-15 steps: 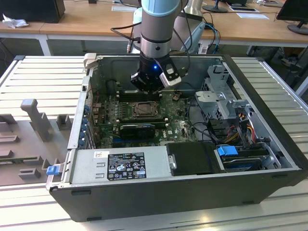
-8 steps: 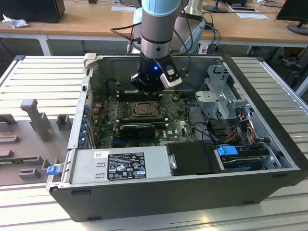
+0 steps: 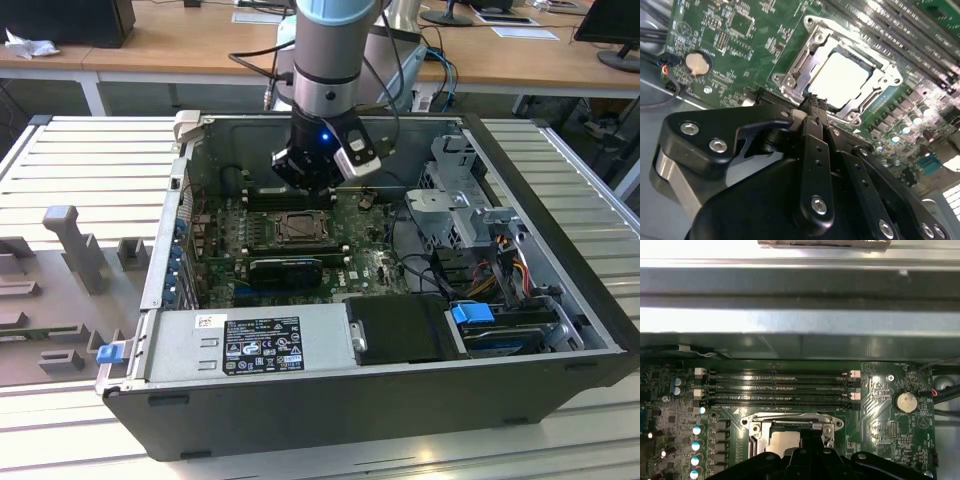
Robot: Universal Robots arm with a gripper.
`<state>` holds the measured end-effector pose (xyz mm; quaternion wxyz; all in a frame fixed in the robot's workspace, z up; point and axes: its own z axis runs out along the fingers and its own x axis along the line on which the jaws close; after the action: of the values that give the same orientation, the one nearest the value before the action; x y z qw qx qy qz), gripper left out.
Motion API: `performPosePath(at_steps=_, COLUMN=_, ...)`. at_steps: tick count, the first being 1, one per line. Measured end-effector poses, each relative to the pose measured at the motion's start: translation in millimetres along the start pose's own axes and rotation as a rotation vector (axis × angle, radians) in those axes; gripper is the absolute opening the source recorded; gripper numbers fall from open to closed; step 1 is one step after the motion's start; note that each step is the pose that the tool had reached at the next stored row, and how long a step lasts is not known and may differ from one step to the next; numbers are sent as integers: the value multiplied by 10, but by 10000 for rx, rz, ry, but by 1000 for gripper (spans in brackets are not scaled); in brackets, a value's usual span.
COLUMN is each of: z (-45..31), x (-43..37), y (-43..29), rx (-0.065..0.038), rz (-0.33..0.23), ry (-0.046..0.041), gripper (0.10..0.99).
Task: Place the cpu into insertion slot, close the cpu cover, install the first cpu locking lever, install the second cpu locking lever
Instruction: 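Install the second cpu locking lever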
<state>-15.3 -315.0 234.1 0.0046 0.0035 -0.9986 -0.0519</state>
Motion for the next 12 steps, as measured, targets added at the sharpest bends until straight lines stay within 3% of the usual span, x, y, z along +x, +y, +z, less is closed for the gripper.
performPosePath(at_steps=4, z=-2, x=0, y=-92, rx=0, rz=1, ry=9, gripper=106)
performPosePath(at_steps=6, z=-7, x=1, y=-138, rx=0, rz=6, ry=59, gripper=106)
performPosePath(at_steps=12, z=-14, x=1, y=-211, rx=-7, rz=8, ry=81, gripper=106)
